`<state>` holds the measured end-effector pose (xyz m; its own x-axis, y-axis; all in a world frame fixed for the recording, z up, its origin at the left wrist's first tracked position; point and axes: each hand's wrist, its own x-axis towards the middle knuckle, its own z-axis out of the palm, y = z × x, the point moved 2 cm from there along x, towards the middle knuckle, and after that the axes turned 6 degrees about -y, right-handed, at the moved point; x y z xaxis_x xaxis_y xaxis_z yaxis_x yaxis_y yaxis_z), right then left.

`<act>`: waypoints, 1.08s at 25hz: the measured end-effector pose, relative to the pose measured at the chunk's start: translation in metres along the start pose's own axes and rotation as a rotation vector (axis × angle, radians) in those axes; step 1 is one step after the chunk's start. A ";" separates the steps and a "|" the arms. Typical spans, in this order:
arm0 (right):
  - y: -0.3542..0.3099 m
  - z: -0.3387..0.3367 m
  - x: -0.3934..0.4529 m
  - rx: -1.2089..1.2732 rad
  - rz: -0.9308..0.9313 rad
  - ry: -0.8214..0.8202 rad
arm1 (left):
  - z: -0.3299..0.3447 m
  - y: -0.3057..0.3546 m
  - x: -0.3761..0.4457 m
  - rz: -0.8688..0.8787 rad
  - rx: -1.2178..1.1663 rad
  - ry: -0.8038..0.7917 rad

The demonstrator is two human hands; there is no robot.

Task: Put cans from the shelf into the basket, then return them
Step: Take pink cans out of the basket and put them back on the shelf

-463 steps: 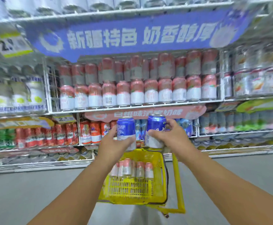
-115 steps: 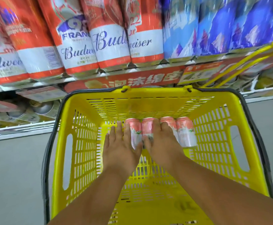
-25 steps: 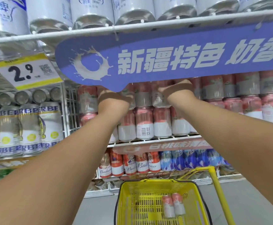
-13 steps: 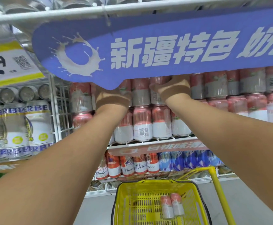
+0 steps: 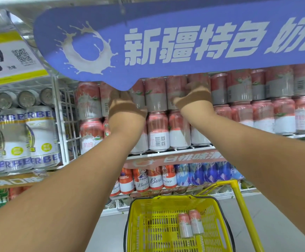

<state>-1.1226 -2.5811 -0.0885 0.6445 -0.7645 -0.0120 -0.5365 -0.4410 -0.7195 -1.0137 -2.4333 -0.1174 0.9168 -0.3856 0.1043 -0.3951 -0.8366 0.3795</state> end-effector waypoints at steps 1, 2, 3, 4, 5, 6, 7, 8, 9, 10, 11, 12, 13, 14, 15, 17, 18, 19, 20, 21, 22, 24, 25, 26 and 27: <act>0.006 0.005 -0.005 -0.011 -0.060 0.024 | 0.001 -0.001 -0.005 0.039 -0.036 0.031; 0.015 0.012 -0.017 -0.047 -0.131 0.047 | 0.004 -0.005 -0.014 0.056 -0.078 0.027; 0.024 0.018 -0.031 -0.116 -0.198 0.050 | 0.008 -0.006 -0.026 0.076 -0.084 0.018; 0.034 0.024 -0.045 -0.170 -0.267 0.048 | 0.010 -0.007 -0.038 0.099 -0.071 0.006; 0.044 0.030 -0.057 -0.226 -0.311 0.045 | 0.013 -0.007 -0.050 0.149 -0.022 0.025; 0.053 0.035 -0.066 -0.284 -0.363 0.051 | 0.017 -0.010 -0.061 0.222 0.038 0.054; 0.063 0.040 -0.076 -0.357 -0.402 0.036 | 0.026 -0.017 -0.069 0.296 0.112 0.081; 0.073 0.045 -0.079 -0.427 -0.433 0.031 | 0.034 -0.024 -0.075 0.352 0.174 0.089; 0.084 0.048 -0.082 -0.488 -0.442 0.019 | 0.043 -0.031 -0.079 0.392 0.231 0.088; 0.096 0.050 -0.083 -0.527 -0.442 0.014 | 0.052 -0.038 -0.082 0.423 0.277 0.080; 0.105 0.052 -0.084 -0.548 -0.441 0.006 | 0.057 -0.042 -0.086 0.434 0.316 0.074; 0.115 0.053 -0.086 -0.554 -0.457 0.002 | 0.063 -0.046 -0.092 0.425 0.336 0.072; 0.122 0.054 -0.090 -0.552 -0.484 -0.004 | 0.067 -0.050 -0.098 0.416 0.337 0.081; 0.130 0.055 -0.095 -0.555 -0.510 -0.007 | 0.072 -0.054 -0.105 0.411 0.326 0.088; 0.138 0.055 -0.101 -0.564 -0.532 -0.005 | 0.077 -0.056 -0.115 0.407 0.325 0.092; 0.157 0.055 -0.114 -0.586 -0.577 0.003 | 0.088 -0.055 -0.136 0.417 0.328 0.095; 0.167 0.055 -0.121 -0.587 -0.590 -0.004 | 0.094 -0.054 -0.147 0.424 0.319 0.088; 0.179 0.057 -0.129 -0.582 -0.592 -0.022 | 0.102 -0.053 -0.159 0.429 0.303 0.076; 0.191 0.058 -0.137 -0.575 -0.587 -0.038 | 0.110 -0.052 -0.170 0.432 0.281 0.064; 0.204 0.061 -0.144 -0.571 -0.575 -0.052 | 0.121 -0.051 -0.182 0.430 0.261 0.052; 0.219 0.065 -0.151 -0.570 -0.556 -0.066 | 0.134 -0.052 -0.194 0.420 0.245 0.034; 0.251 0.077 -0.164 -0.575 -0.521 -0.109 | 0.163 -0.056 -0.215 0.387 0.233 -0.020; 0.267 0.083 -0.169 -0.584 -0.503 -0.132 | 0.180 -0.057 -0.224 0.372 0.233 -0.048; 0.282 0.091 -0.173 -0.595 -0.487 -0.151 | 0.196 -0.059 -0.231 0.359 0.239 -0.073; 0.298 0.100 -0.175 -0.608 -0.472 -0.171 | 0.215 -0.061 -0.237 0.350 0.248 -0.094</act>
<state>-1.3407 -2.5315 -0.3701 0.9268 -0.3712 0.0579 -0.3573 -0.9185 -0.1694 -1.2192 -2.3748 -0.3632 0.7204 -0.6865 0.0988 -0.6936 -0.7131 0.1023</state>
